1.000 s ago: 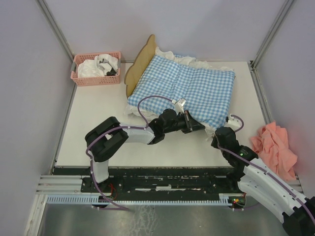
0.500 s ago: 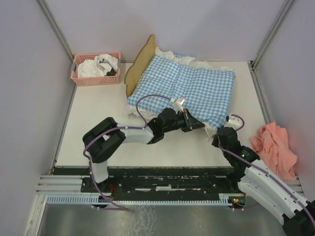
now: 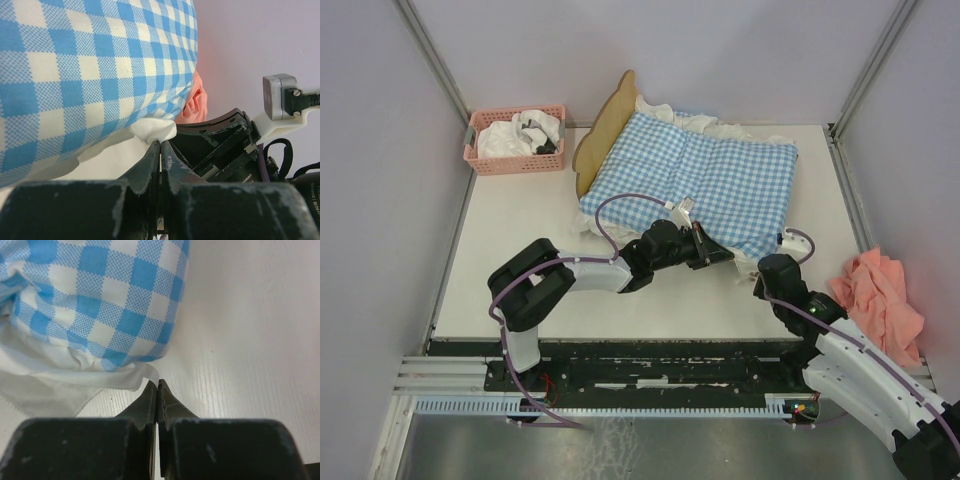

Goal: Set up the pet bed
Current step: Tie the ropes to the bed frame.

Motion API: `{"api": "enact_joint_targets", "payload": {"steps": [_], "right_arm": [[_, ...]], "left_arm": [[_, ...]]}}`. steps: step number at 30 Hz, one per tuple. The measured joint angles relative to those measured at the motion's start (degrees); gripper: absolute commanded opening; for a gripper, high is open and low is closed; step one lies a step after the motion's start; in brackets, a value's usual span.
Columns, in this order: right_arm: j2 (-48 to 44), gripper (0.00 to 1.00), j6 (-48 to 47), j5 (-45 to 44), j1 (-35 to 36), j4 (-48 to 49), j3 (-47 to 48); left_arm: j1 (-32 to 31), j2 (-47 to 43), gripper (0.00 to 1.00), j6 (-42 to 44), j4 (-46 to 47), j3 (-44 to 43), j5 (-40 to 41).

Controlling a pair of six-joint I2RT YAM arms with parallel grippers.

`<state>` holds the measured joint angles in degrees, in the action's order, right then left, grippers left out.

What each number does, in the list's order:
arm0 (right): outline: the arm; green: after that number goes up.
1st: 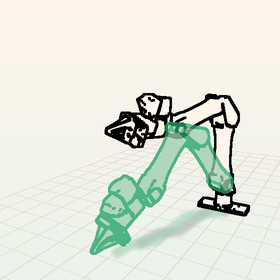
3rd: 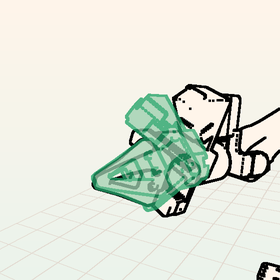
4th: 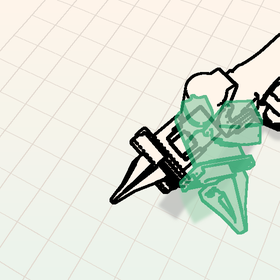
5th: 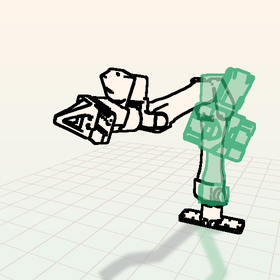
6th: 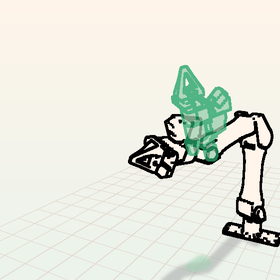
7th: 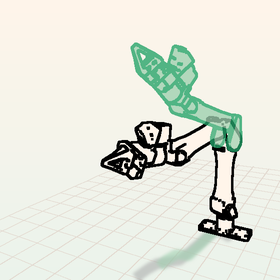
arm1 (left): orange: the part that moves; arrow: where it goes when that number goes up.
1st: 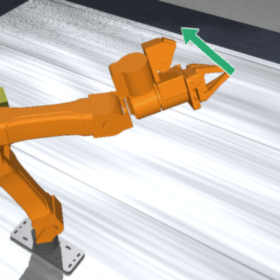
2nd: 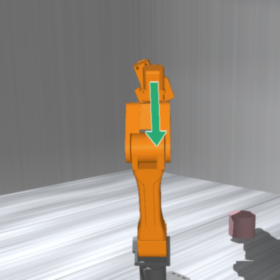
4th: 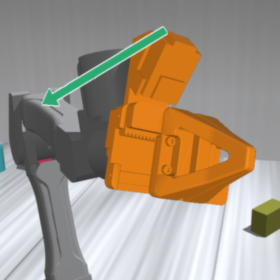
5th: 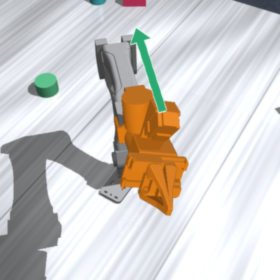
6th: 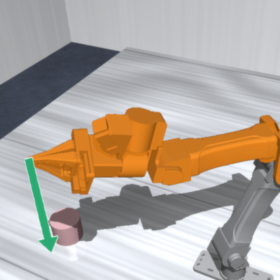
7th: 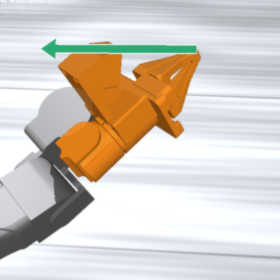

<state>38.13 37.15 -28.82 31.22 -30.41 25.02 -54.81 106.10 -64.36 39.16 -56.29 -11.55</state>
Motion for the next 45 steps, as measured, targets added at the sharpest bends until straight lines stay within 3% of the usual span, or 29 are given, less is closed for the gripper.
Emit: {"api": "enact_joint_targets", "payload": {"steps": [4,6,7,18,25,32,37,45], "right_arm": [[0.94,0.19,-0.85,-0.20,0.00,0.02,0.04],[0.98,0.03,-1.27,-0.46,0.00,0.04,0.04],[1.14,0.02,-1.42,-0.68,0.00,0.07,0.07],[2.93,0.02,-1.03,-0.02,0.00,1.79,0.17],[1.99,0.02,10.21,2.08,0.00,5.03,-1.25],[2.75,0.02,16.37,1.60,0.00,7.13,-2.45],[3.48,0.02,16.85,1.55,0.00,8.11,-2.47],[3.43,0.02,15.69,1.22,0.00,8.07,-2.40]], "left_arm": [[0.00,0.00,0.09,0.33,-0.09,0.00,0.13],[0.00,0.00,0.09,0.66,-0.15,0.00,0.50],[0.00,0.00,0.09,0.72,-0.17,0.00,0.55],[0.00,0.00,0.09,0.79,-0.57,0.00,0.96],[0.00,0.00,0.10,0.79,-0.90,-0.02,0.94],[0.00,-0.11,0.24,2.14,-0.70,0.35,0.87],[-1.03,-2.05,0.34,7.56,1.51,6.23,1.40],[-7.45,-2.45,0.36,20.83,0.79,9.25,7.23]]}}
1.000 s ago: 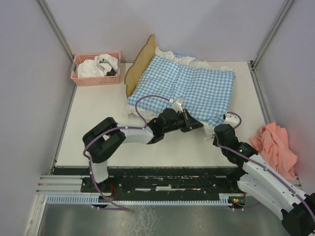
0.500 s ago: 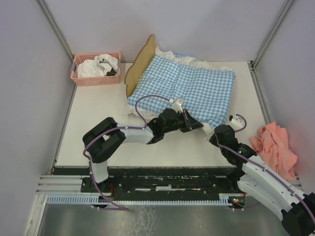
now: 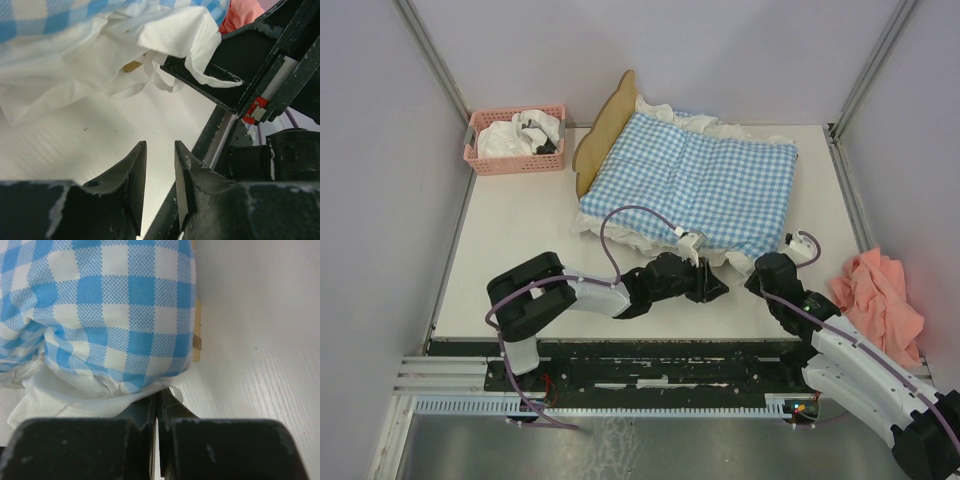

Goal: Set up the pet bed
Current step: Tie the ropes to the bed frame.

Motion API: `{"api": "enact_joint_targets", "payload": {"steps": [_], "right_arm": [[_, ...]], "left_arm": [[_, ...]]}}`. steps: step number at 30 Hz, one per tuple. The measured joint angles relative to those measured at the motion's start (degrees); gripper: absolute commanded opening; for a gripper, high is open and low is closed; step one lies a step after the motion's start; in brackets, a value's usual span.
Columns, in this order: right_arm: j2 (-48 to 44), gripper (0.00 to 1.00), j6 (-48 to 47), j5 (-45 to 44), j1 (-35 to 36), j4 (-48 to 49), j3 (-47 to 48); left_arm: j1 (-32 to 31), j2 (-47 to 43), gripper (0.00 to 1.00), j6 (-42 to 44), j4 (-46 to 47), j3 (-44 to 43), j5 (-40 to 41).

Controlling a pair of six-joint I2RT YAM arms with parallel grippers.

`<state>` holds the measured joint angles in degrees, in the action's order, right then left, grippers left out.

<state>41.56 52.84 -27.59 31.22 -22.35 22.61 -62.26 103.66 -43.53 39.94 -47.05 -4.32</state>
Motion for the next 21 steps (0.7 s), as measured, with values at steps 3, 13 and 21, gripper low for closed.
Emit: {"api": "enact_joint_targets", "payload": {"steps": [3,13,21], "right_arm": [[-0.66,0.02,-0.61,-0.55,0.00,-0.48,0.11],[-2.38,0.02,-0.83,-0.92,0.00,-1.05,0.11],[-1.90,0.02,-0.81,-0.90,0.00,-1.05,0.09]], "left_arm": [[-0.76,1.40,0.36,3.96,0.07,-1.60,2.21],[-0.50,8.41,0.35,11.87,1.49,-8.22,4.90],[-0.50,11.67,0.35,13.44,2.56,-11.74,4.92]]}}
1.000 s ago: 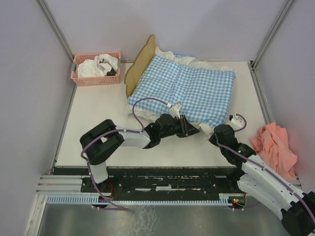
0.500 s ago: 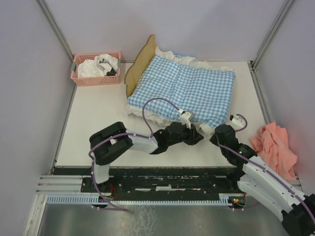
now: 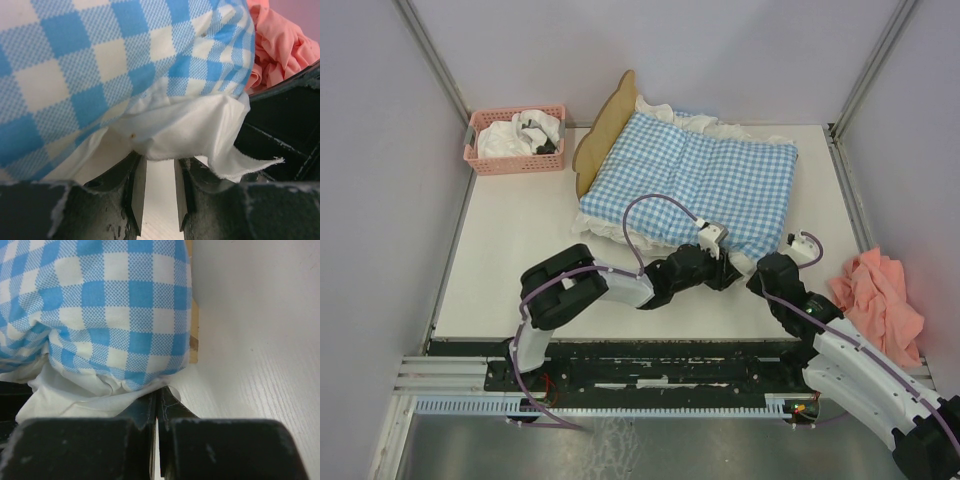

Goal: Set up the pet bed
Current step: Tie the ropes to the bed frame.

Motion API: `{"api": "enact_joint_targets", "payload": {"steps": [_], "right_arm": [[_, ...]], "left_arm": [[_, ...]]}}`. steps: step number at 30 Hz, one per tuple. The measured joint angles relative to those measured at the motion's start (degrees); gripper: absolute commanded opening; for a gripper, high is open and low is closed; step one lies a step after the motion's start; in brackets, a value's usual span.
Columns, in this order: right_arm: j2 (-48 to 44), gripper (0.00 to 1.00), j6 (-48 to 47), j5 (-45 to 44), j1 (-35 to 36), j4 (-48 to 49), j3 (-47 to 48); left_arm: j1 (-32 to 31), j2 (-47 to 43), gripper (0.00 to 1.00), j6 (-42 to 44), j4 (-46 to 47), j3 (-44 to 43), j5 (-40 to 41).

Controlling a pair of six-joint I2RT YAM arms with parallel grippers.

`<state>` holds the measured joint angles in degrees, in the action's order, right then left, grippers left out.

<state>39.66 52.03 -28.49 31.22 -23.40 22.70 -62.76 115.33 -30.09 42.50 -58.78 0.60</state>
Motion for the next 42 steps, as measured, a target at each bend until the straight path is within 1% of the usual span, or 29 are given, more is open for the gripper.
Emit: {"api": "enact_joint_targets", "payload": {"steps": [20,22,27,28,31,36,42], "right_arm": [[-0.66,0.02,0.04,-0.09,0.00,-1.07,-0.02],[-0.61,0.02,0.04,-0.09,0.00,-1.07,-0.02],[-0.59,0.02,0.02,-0.09,0.00,-1.46,-0.02],[-0.59,0.02,0.02,-0.09,0.00,-1.73,-0.02],[-0.37,0.02,0.02,-0.09,0.00,-2.60,0.00],[0.17,0.02,0.24,-0.07,0.00,-4.98,0.00],[0.17,0.02,1.20,-0.07,-0.02,-5.33,0.00]], "left_arm": [[-0.04,4.55,0.34,0.85,1.81,-4.72,-0.61],[-0.04,5.05,0.29,0.85,1.79,-5.66,-0.63],[-0.04,5.90,0.05,0.85,1.64,-6.99,-0.68],[-0.04,5.92,0.03,0.85,1.62,-6.99,-0.74],[-0.04,5.92,0.03,0.85,2.05,-6.78,-0.90],[-0.04,5.92,0.03,0.81,4.39,-4.02,-1.14],[-0.07,5.60,0.03,0.61,5.68,-2.40,-1.25]]}}
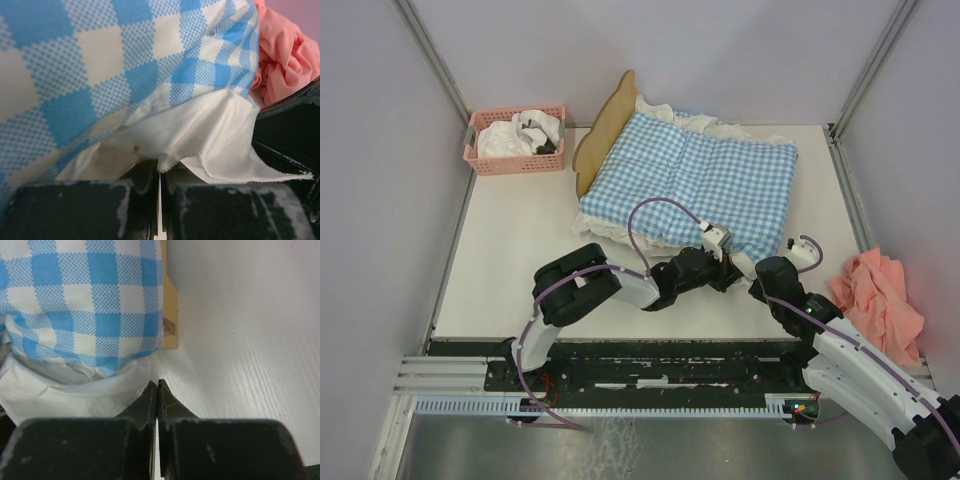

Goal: Set up the pet bed
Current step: Tie the ropes to the bed frame.

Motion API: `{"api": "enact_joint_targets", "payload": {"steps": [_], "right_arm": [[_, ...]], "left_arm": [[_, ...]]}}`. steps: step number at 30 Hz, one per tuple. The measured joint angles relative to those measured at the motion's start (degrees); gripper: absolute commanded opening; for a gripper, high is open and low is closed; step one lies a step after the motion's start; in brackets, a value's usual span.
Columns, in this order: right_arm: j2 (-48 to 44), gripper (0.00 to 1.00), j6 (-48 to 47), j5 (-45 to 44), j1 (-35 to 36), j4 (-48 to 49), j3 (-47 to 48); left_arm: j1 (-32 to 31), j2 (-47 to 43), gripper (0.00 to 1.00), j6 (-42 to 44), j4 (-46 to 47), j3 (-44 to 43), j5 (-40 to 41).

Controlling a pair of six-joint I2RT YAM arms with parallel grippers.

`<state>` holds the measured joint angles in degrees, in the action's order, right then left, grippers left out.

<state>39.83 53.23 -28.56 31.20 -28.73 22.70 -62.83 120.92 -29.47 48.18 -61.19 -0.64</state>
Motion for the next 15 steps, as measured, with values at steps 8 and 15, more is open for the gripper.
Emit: {"api": "enact_joint_targets", "payload": {"steps": [8,15], "right_arm": [[0.09,0.02,2.43,-0.52,-0.13,2.40,-0.61],[1.55,0.02,4.48,-1.66,-0.20,3.48,-1.84]], "left_arm": [[0.00,-0.81,0.03,-0.79,0.39,0.70,-1.16],[0.00,-1.20,0.03,-1.60,0.50,0.74,-1.40]]}}
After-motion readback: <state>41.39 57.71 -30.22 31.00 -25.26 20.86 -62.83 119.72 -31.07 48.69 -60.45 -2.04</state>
